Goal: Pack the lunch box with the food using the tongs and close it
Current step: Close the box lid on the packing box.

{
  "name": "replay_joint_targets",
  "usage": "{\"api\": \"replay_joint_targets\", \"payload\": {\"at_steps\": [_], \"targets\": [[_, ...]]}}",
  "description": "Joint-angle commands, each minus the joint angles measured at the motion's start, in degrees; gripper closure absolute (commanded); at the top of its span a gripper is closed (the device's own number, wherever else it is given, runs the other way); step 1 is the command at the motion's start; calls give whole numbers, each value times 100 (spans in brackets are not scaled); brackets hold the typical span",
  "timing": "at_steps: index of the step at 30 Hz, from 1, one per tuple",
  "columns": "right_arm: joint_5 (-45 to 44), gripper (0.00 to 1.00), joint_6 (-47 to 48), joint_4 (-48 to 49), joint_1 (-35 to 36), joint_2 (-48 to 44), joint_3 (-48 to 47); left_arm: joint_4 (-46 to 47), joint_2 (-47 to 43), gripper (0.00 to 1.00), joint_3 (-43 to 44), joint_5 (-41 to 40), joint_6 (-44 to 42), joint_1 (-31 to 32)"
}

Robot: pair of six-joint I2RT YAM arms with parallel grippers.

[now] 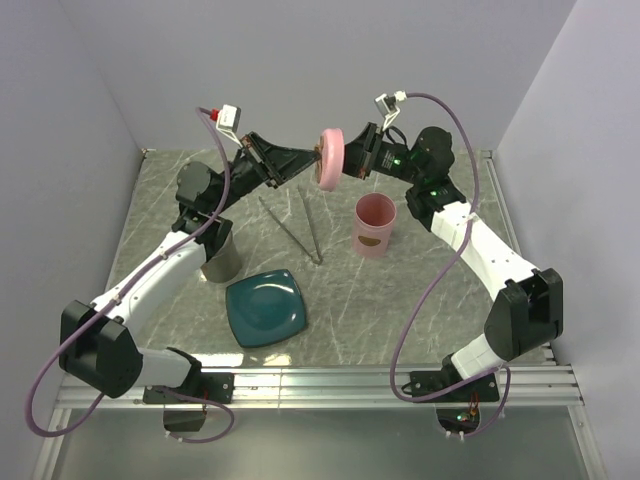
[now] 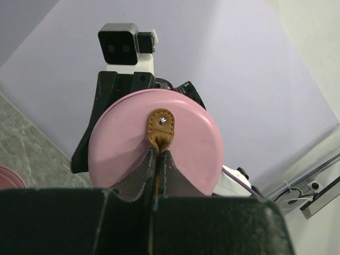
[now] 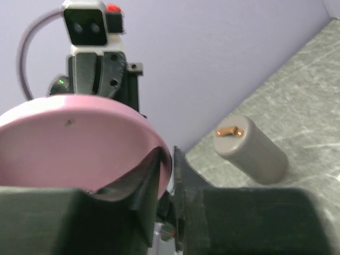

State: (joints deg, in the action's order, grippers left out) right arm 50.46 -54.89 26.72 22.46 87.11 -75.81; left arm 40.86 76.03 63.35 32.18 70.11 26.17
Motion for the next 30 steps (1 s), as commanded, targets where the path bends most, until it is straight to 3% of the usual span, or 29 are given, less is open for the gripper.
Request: {"api": "replay_joint_targets", "payload": {"at_steps": [1, 6, 8, 12, 15, 16, 17, 18, 19, 23, 26, 30], "targets": [[289, 75, 216, -254, 145, -177, -162, 10, -53, 99, 160, 279, -146, 46], [342, 60, 312, -571, -232, -273, -180, -315, -80, 99, 265, 323, -480, -156], [342, 50, 383, -685, -355, -309, -136, -542, -62, 99, 353, 332, -707, -183], [360, 37, 1074, -1525, -689, -536, -135, -1209, 35, 99, 651, 350, -1288, -183], [342, 21, 1384, -2124, -1137, -651, -153, -2068, 166, 99, 1064, 298, -2078, -148], [386, 6, 1411, -2231, -1356, -669, -162, -2326, 219, 99, 1187, 228, -2315, -122], [403, 1, 1507, -2459, -1480, -695, -197, -2946, 359, 99, 1475, 96, -2839, -43], [412, 1, 1578, -2609, -1577, -704, -223, -2952, 456, 100, 1678, -9, -3114, 10], [351, 0, 1683, -2811, -1674, -722, -276, -3849, 578, 100, 1924, -167, -3422, 80], [123, 0, 2533, -3681, -2218, -810, -583, -5516, 1377, 100, 3311, -1124, -5388, 773], [-71, 0, 3053, -4455, -2588, -810, -890, -6542, 2079, 100, 4277, -1969, -6278, 1143], [-124, 0, 3852, -5245, -3228, -836, -1190, -7714, 3056, 100, 5528, -2278, -6834, 1250]]}}
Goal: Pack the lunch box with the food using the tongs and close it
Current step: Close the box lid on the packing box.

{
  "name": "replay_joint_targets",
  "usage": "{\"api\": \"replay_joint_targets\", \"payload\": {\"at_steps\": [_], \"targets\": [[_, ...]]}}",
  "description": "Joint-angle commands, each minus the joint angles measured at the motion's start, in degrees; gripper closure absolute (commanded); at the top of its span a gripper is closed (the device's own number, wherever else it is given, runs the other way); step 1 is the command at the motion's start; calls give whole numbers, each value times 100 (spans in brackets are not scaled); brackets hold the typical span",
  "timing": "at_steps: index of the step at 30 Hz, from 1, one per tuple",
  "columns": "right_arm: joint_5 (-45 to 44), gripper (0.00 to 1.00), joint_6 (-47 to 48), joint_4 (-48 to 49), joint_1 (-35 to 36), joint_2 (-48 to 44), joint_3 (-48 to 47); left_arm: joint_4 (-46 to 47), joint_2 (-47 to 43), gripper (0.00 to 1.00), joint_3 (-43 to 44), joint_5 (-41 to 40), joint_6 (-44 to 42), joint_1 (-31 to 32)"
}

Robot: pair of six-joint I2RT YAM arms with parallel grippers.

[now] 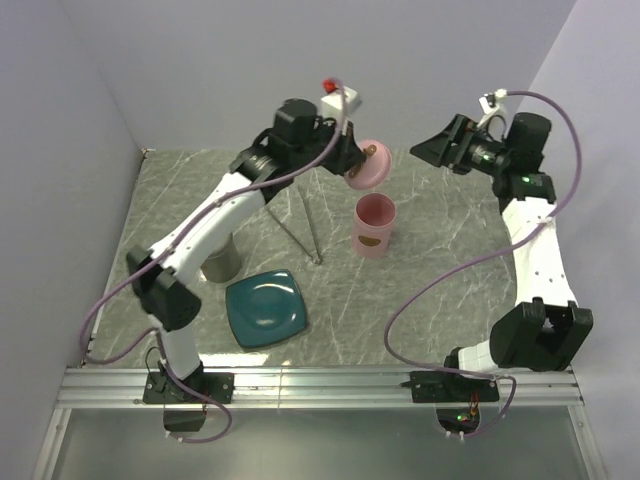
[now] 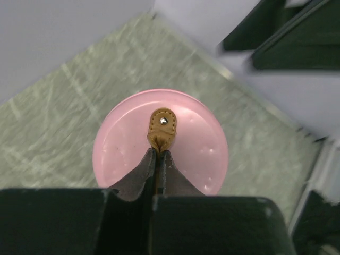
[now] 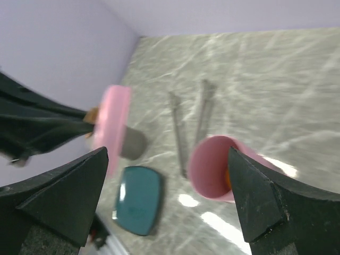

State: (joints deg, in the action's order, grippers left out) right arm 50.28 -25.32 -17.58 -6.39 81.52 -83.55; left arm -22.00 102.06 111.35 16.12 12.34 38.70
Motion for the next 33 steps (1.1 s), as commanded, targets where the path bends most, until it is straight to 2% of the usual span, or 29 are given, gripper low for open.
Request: {"api": "replay_joint_targets", "payload": {"at_steps": [1, 5, 11, 16, 25, 33], "targets": [[-98, 0, 976, -904, -423, -277, -460, -1621, 612, 100, 913, -715, -1119, 6], [-264, 0, 1283, -1352, -608, -285, -479, -2141, 1296, 100, 1677, -891, -1602, 94], [-466, 0, 1573, -1441, -661, -470, -223, -2801, 1949, 100, 2488, -1049, -2112, 401], [-476, 0, 1530, -1423, -697, -505, -171, -2468, 1879, 100, 1927, -830, -2069, 472], [-528, 0, 1521, -1379, -714, -584, -92, -2371, 2221, 100, 2259, -584, -2077, 630], [-704, 0, 1416, -1142, -758, -760, 181, -1862, 2213, 100, 1979, -566, -2025, 657]]}}
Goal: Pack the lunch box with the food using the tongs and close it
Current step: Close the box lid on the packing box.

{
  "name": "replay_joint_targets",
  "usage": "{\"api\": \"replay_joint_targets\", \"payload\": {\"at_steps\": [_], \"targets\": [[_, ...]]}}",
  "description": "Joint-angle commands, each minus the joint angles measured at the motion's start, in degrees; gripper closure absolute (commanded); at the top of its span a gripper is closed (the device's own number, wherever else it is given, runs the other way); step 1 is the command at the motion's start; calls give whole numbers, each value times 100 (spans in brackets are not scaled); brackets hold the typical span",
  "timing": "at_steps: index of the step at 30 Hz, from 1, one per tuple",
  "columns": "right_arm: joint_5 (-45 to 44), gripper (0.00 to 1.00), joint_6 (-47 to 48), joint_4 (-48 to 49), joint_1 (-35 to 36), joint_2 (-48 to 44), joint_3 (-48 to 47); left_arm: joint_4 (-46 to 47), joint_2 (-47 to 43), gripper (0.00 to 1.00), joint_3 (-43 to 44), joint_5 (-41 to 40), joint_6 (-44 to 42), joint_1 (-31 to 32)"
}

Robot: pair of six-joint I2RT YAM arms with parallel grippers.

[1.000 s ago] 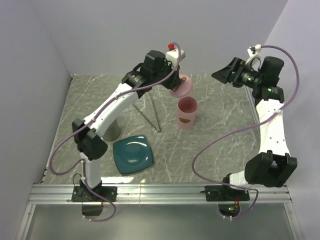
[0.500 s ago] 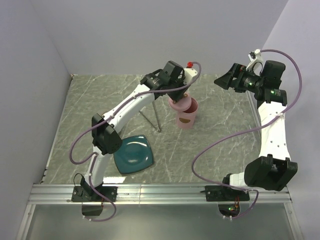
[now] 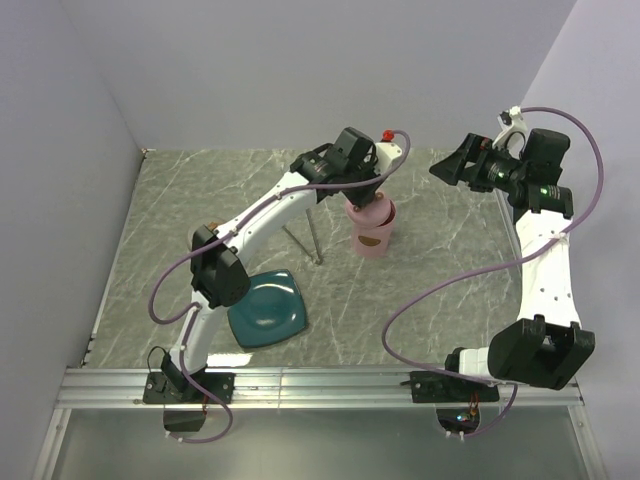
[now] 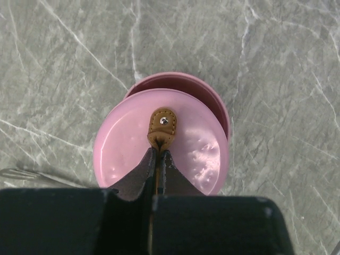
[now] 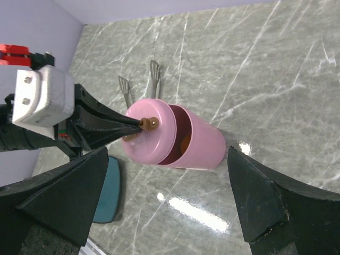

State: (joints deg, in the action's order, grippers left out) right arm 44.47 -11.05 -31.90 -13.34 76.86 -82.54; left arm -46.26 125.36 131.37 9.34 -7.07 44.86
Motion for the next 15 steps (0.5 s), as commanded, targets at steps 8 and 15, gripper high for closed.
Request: {"api": "replay_joint_targets", "payload": {"at_steps": [8, 15], "targets": [[-149, 0, 33, 237, -107, -303, 45, 565, 138, 100, 293, 156, -145, 189], [-167, 0, 33, 237, -151, -330, 63, 592, 322, 100, 371, 138, -146, 269]]}}
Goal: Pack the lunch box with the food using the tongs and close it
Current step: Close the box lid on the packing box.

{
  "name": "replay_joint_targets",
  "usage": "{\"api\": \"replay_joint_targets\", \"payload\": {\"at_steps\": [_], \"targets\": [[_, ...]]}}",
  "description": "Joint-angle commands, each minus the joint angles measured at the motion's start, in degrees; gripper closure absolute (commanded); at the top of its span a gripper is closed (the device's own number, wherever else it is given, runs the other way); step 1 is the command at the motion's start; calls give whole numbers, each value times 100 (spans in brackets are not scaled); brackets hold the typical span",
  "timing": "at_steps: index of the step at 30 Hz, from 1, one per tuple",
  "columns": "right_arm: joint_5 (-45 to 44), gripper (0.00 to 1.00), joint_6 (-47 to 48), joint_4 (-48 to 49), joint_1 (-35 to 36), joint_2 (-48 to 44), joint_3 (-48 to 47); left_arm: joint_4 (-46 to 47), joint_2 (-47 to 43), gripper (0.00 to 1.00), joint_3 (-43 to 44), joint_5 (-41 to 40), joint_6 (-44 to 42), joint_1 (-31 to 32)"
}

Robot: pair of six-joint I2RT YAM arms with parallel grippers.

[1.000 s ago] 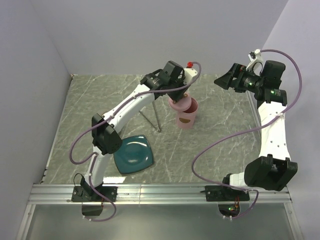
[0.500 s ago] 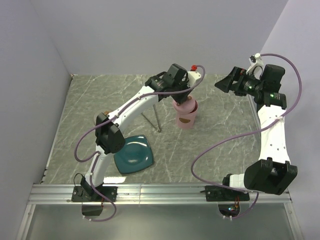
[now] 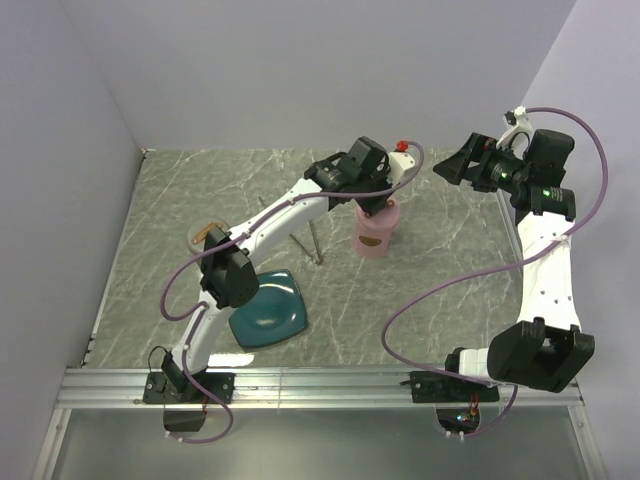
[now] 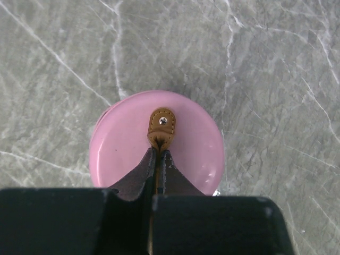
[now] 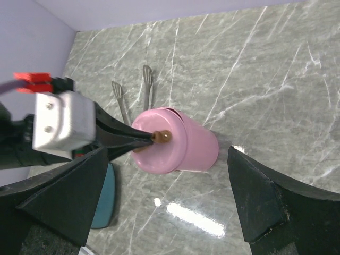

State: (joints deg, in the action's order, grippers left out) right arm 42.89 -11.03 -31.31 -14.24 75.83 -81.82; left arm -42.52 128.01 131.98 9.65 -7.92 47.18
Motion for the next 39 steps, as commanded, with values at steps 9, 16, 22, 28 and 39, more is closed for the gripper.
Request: {"api": "replay_joint_targets", "payload": {"at_steps": [9, 16, 22, 28, 39], "targets": [[149, 0, -22, 266, -61, -201, 61, 192, 23, 100, 266, 55, -95, 37], [193, 0, -31, 239, -70, -165, 8, 157, 110, 100, 196, 212, -43, 37], [193, 0, -22, 231, -79, -200, 79, 60, 365, 100, 328, 388, -25, 19], [228, 0, -31, 239, -79, -174, 105, 16, 322, 100, -5, 670, 28, -51], [421, 0, -128, 353, -79, -174, 245, -739, -302, 100, -436, 1056, 89, -24]]}}
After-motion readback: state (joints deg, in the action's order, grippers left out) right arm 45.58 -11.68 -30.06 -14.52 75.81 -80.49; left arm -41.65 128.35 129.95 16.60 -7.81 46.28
